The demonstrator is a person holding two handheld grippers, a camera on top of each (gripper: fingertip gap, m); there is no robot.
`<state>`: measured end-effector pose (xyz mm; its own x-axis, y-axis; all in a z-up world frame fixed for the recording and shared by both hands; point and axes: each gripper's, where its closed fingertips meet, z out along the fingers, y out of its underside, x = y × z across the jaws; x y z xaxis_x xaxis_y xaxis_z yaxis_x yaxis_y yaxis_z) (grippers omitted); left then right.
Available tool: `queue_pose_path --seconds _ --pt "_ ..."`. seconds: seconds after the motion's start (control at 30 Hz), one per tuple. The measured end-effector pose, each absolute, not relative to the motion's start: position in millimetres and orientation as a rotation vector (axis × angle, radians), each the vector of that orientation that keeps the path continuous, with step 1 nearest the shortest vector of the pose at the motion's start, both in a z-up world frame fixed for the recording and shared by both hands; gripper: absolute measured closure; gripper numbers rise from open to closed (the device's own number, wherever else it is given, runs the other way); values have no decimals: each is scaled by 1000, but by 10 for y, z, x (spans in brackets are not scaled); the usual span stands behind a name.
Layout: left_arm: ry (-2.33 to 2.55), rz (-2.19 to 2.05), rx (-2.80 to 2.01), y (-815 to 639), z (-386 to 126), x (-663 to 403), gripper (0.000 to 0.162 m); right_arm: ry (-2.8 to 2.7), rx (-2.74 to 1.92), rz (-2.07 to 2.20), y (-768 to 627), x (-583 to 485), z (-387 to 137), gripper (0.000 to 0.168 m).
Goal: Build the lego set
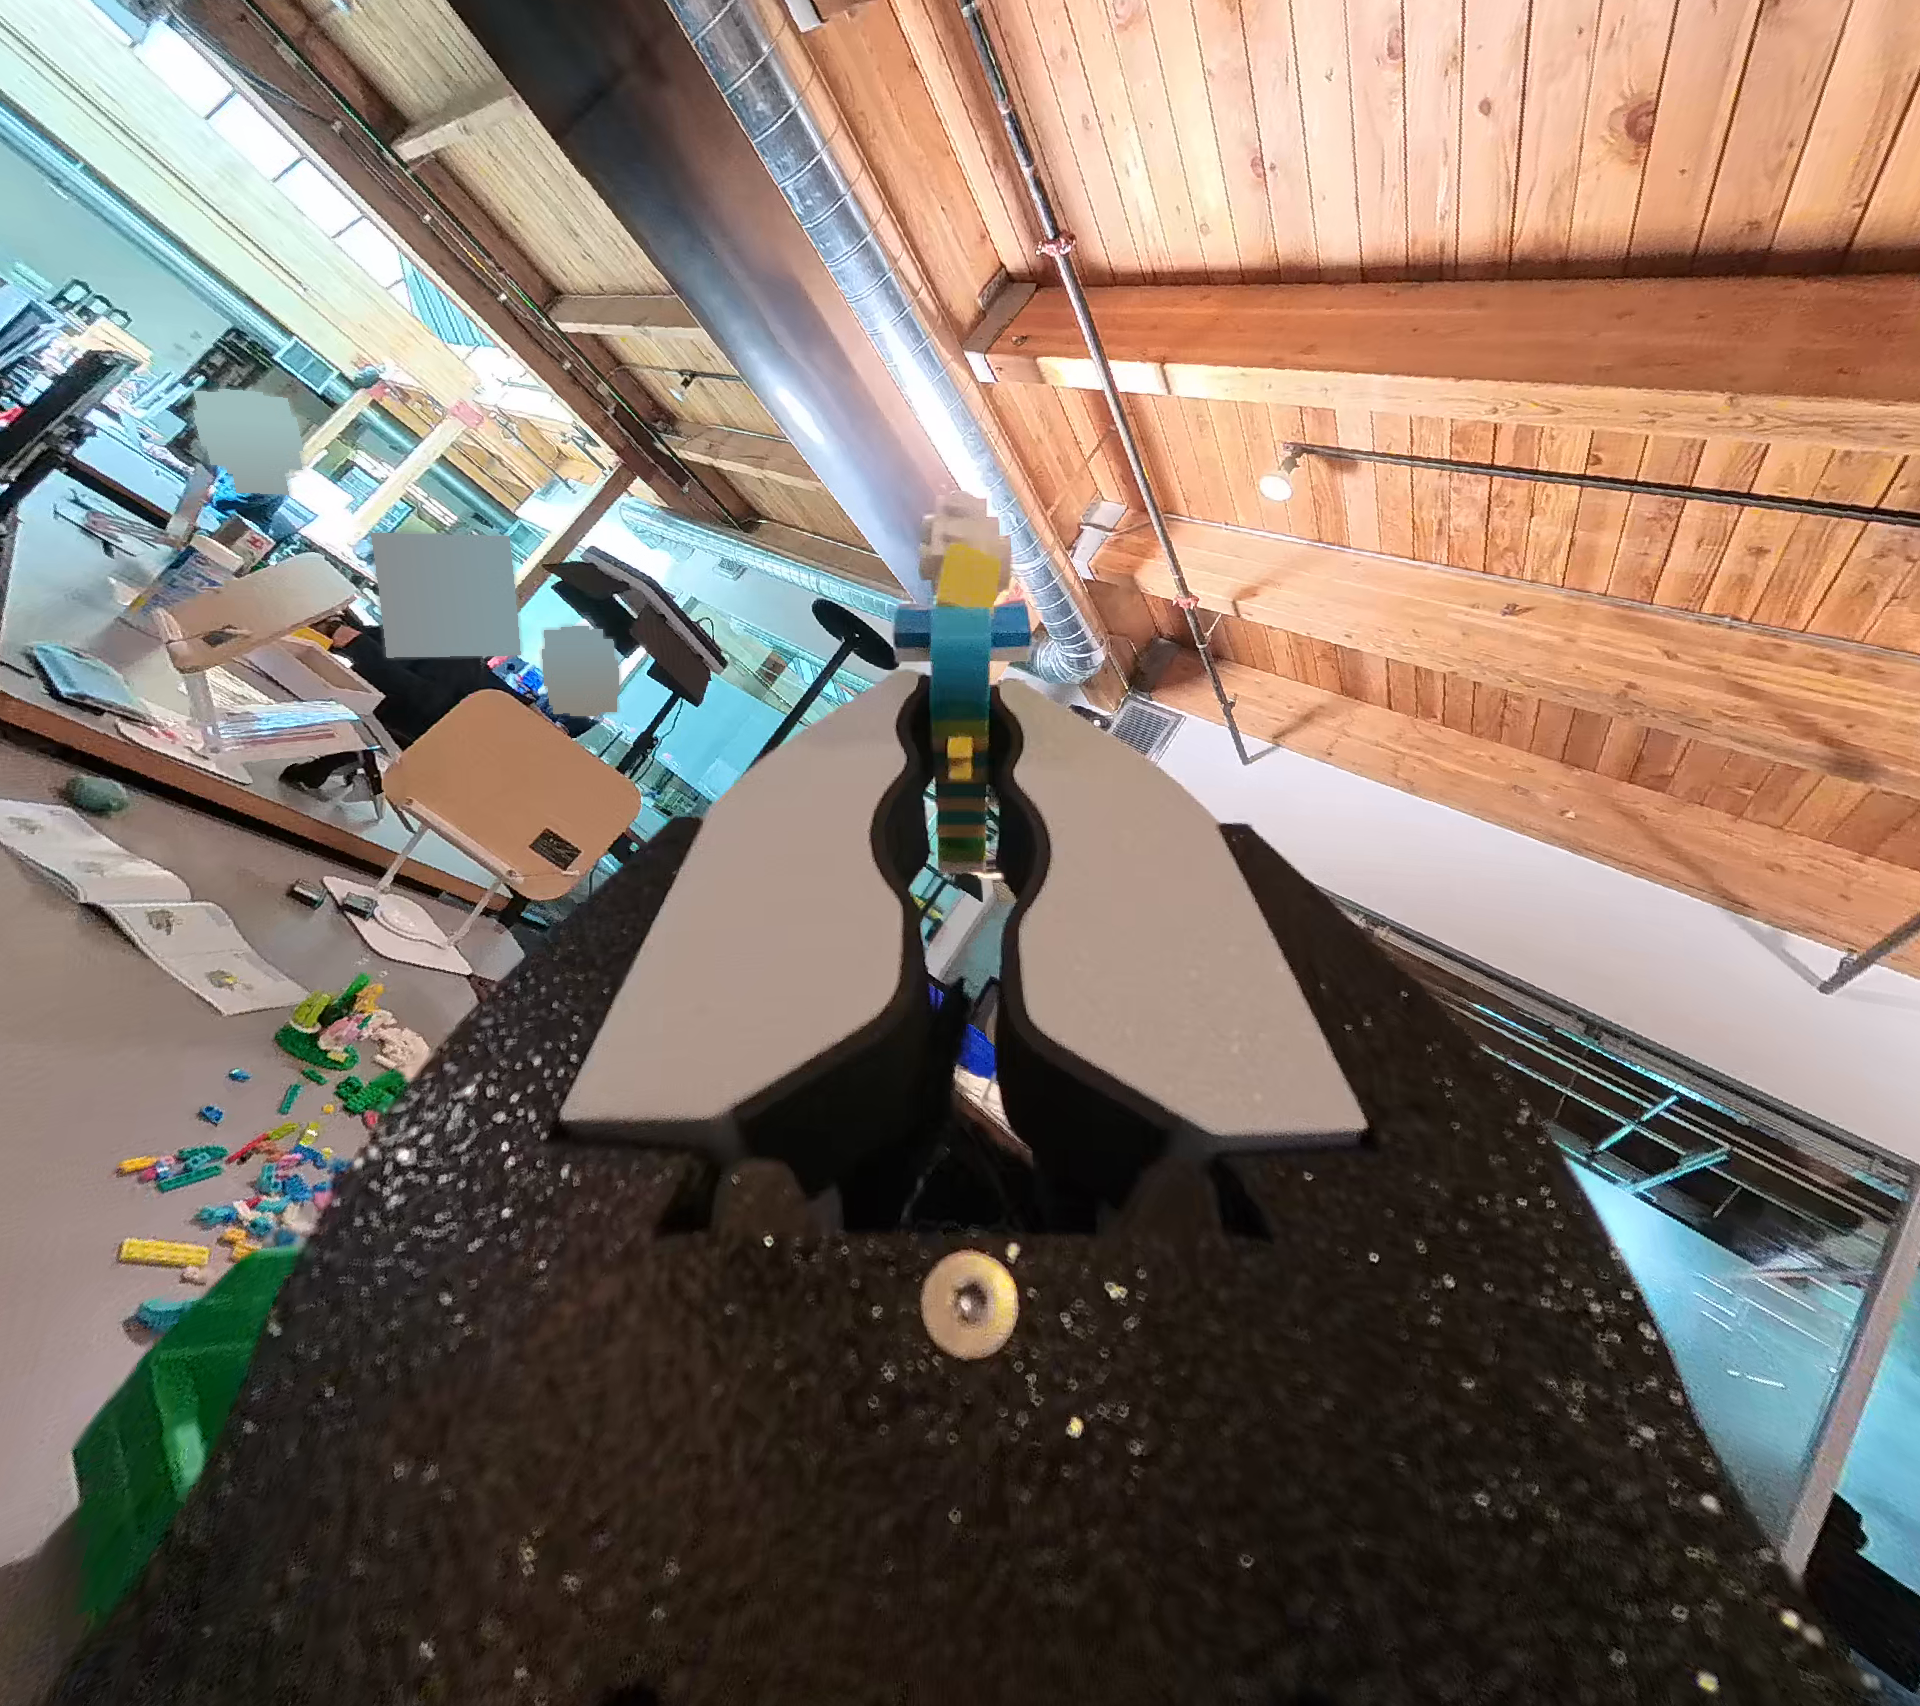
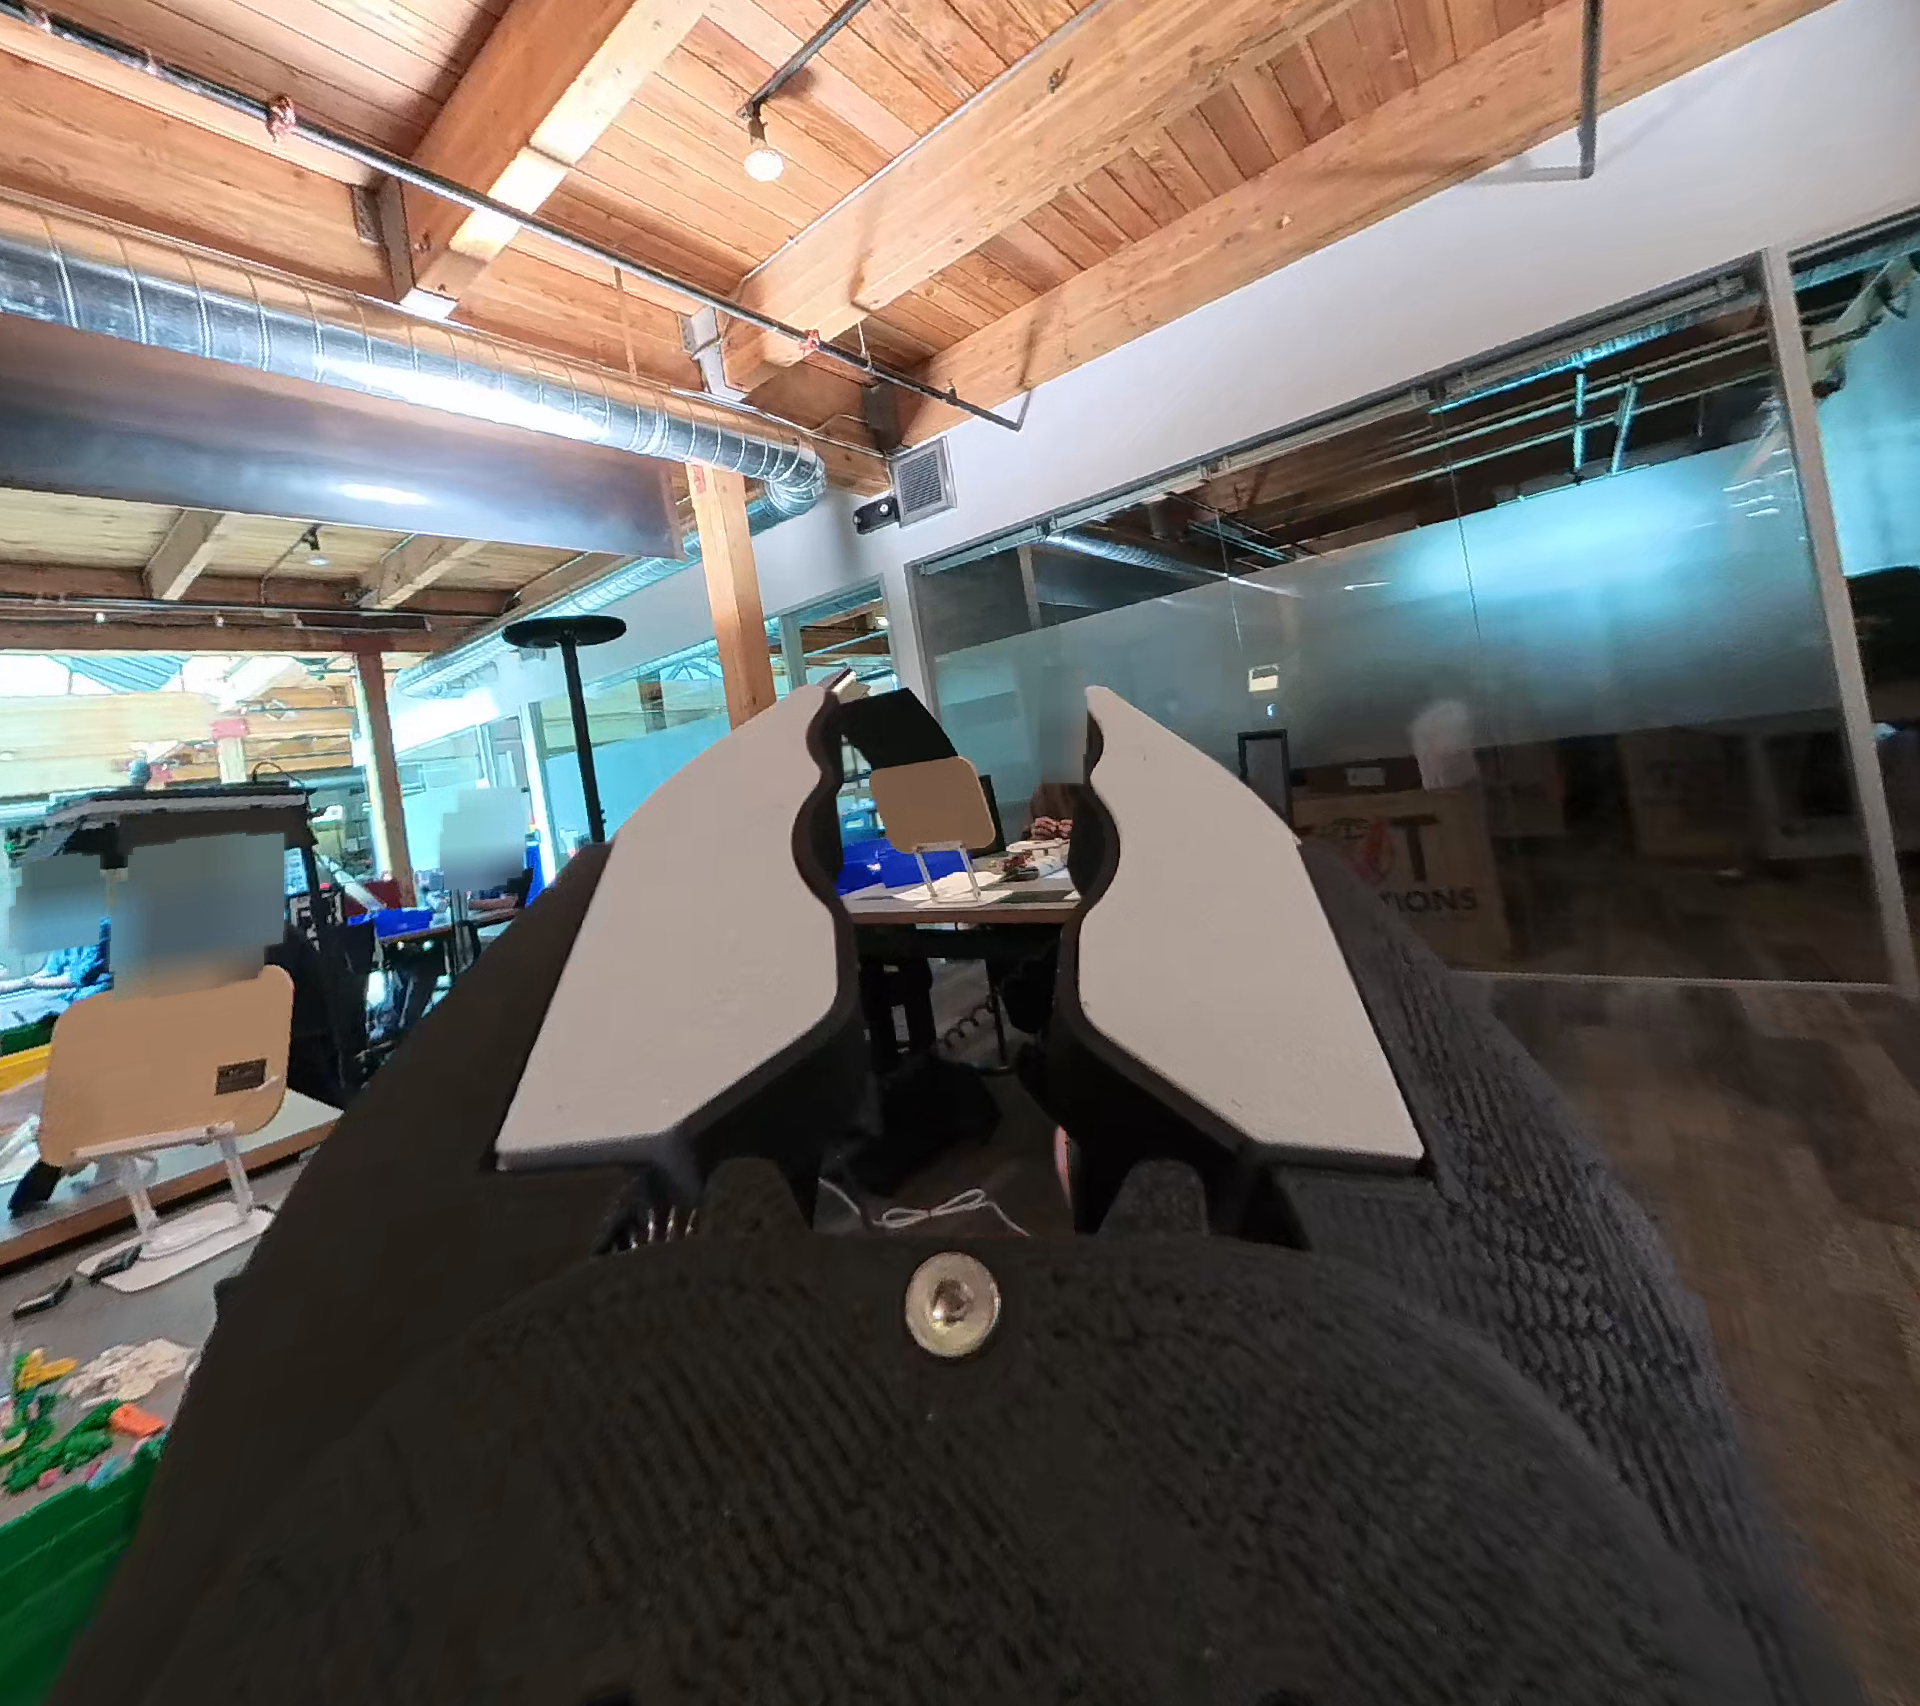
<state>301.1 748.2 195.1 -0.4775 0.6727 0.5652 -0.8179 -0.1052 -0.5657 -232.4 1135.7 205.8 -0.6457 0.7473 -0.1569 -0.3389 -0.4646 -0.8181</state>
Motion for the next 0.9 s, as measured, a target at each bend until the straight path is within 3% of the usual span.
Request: queue_pose_path --seconds 0.3,0.6,0.9 --pt "-1072 1690 137 7575 2003 2179 154 -1223 -706 1965 11634 -2645 1575 122" --pt "-986 1776 152 7321 2237 1247 154 -1285 -790 1907 11577 -3657 1146 122" --pt "-886 1924 296 6949 2385 196 154 -1301 -694 1834 11116 -5276 1451 120"
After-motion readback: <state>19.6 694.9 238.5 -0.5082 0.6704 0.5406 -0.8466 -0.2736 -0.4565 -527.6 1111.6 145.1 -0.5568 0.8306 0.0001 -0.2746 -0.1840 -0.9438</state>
